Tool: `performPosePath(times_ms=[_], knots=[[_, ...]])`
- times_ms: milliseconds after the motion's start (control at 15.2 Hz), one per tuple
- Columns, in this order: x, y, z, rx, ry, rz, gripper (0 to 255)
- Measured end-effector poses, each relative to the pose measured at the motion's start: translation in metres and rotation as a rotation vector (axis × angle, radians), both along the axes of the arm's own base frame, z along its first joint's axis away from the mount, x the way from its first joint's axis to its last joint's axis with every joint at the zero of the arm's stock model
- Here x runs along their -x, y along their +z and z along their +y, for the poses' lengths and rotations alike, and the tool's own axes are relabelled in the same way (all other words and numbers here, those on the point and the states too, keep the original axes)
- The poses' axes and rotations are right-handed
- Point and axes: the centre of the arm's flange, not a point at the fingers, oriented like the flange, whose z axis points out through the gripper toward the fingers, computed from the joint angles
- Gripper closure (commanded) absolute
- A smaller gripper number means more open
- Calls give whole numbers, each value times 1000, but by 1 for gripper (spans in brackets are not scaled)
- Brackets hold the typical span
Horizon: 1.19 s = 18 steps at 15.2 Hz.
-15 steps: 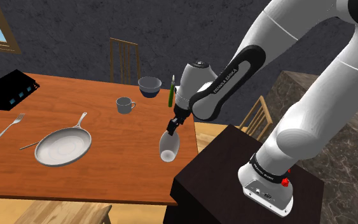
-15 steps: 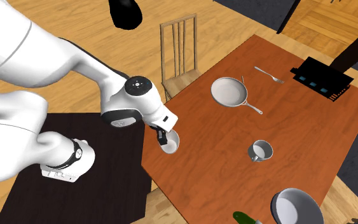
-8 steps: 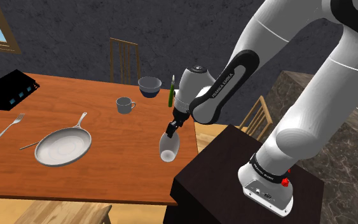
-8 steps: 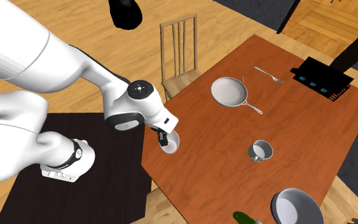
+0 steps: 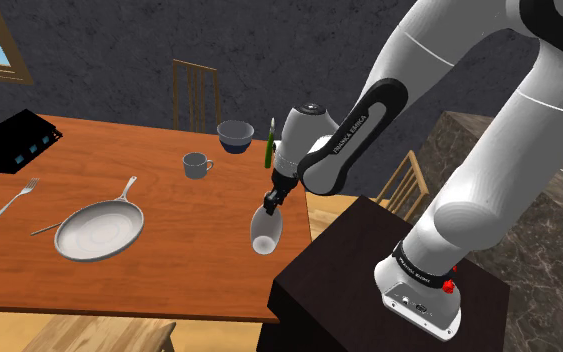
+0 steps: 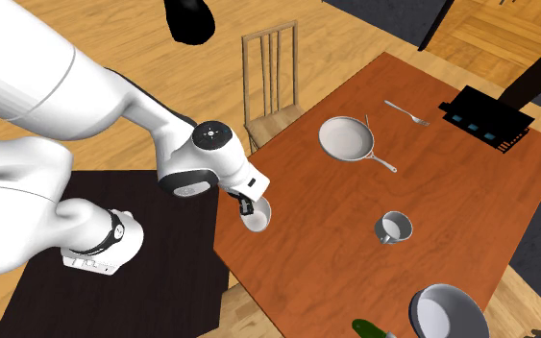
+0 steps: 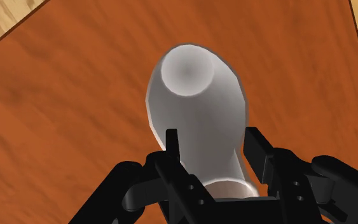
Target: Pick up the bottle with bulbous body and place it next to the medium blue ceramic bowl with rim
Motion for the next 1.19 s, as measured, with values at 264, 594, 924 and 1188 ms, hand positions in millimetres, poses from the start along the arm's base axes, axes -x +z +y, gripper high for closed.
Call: performPosePath(times_ms=[264, 594, 924, 1188], knots=[[0, 0, 0, 0, 0, 0, 255], [0, 16, 0, 1, 0, 0, 255], [0, 42, 0, 0, 0, 0, 255], [1, 63, 0, 0, 0, 0, 255]])
